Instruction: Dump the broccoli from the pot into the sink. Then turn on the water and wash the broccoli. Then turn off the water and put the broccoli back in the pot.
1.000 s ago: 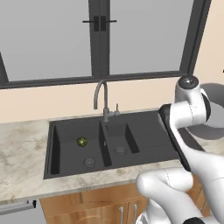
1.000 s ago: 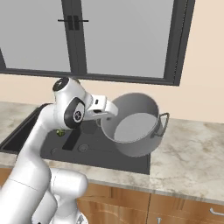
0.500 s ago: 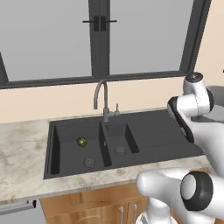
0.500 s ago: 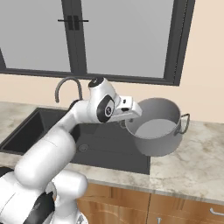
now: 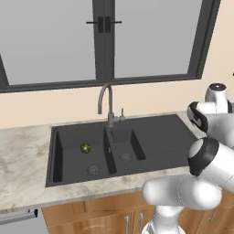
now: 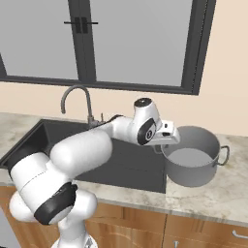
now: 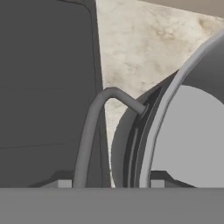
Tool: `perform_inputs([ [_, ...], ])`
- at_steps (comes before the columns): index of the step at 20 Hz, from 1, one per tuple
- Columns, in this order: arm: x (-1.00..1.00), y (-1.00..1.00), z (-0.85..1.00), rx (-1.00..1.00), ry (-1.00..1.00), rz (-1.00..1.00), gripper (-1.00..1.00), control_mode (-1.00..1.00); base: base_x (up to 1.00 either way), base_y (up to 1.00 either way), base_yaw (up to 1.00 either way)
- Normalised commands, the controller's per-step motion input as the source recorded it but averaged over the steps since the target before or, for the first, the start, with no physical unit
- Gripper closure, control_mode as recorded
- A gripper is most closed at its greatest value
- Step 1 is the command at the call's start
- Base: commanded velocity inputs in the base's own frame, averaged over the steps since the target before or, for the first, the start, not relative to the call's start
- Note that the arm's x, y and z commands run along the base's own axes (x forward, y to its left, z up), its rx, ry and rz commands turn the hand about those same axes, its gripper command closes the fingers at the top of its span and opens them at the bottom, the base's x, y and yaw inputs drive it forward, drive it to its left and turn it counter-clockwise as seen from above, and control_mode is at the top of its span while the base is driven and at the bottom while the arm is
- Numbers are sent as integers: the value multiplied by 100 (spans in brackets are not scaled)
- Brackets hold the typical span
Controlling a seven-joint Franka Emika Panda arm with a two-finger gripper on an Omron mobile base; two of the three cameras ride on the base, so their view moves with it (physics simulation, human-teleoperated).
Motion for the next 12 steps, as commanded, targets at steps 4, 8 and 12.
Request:
perform_inputs([
  [4,22,-71,-33,1,3,0,100,-100,0,0,0],
  [8,19,-54,-40,2,4,0,100,-100,0,0,0],
  [12,22,-33,-53,11,4,3,100,-100,0,0,0],
])
